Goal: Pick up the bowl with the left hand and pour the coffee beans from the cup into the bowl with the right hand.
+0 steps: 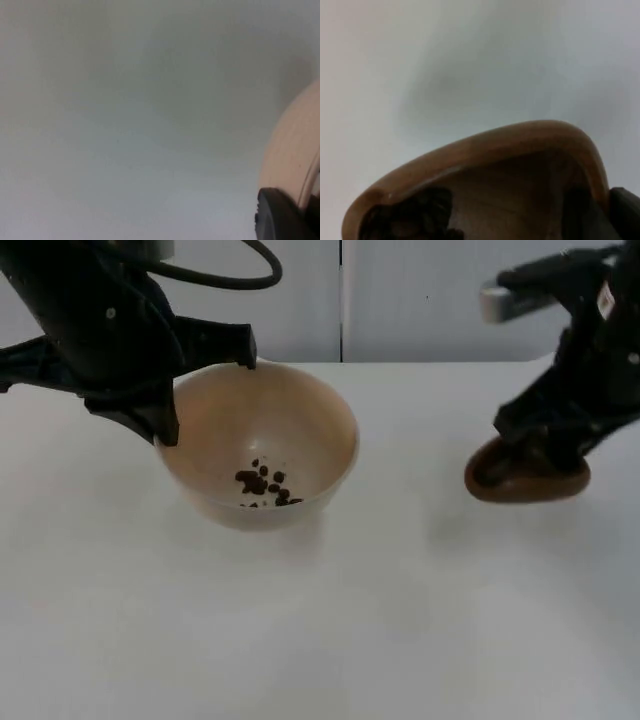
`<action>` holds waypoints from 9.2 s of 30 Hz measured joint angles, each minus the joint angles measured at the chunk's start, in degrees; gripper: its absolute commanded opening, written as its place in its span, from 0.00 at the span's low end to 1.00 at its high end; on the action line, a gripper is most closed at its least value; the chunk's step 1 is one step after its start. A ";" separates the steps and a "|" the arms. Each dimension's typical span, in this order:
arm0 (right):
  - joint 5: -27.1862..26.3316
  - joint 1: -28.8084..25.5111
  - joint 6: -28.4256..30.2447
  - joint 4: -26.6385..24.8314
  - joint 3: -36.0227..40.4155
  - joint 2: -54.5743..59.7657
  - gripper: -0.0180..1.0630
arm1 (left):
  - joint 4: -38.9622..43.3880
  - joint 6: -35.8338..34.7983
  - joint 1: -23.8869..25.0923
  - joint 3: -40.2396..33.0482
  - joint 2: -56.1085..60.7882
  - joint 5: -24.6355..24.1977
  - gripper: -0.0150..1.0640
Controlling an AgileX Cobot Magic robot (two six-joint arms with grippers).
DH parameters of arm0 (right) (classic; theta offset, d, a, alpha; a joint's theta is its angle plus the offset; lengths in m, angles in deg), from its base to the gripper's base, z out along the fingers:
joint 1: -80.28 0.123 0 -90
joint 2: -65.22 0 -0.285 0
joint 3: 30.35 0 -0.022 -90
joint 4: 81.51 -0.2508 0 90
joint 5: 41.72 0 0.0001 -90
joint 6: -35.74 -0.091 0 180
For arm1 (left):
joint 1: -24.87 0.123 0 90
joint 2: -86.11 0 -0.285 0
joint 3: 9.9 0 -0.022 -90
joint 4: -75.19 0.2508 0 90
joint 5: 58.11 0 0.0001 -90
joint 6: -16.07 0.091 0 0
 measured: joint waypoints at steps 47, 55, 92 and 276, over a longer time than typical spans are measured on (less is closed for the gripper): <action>-21.32 -2.42 -10.02 0.11 21.37 3.09 0.06 | 4.30 0.36 -0.02 0.59 -16.43 9.28 0.08; -21.32 -2.42 -10.02 0.01 21.37 3.46 0.32 | 5.57 0.36 -0.02 0.36 -17.52 7.07 0.46; -16.05 -2.42 -10.94 -0.92 21.50 -24.22 0.66 | 6.01 0.39 -0.02 0.36 4.18 3.01 0.56; 19.55 -21.06 11.50 -13.82 43.11 -107.46 0.99 | -6.28 28.91 -0.02 -37.82 98.10 -19.27 0.99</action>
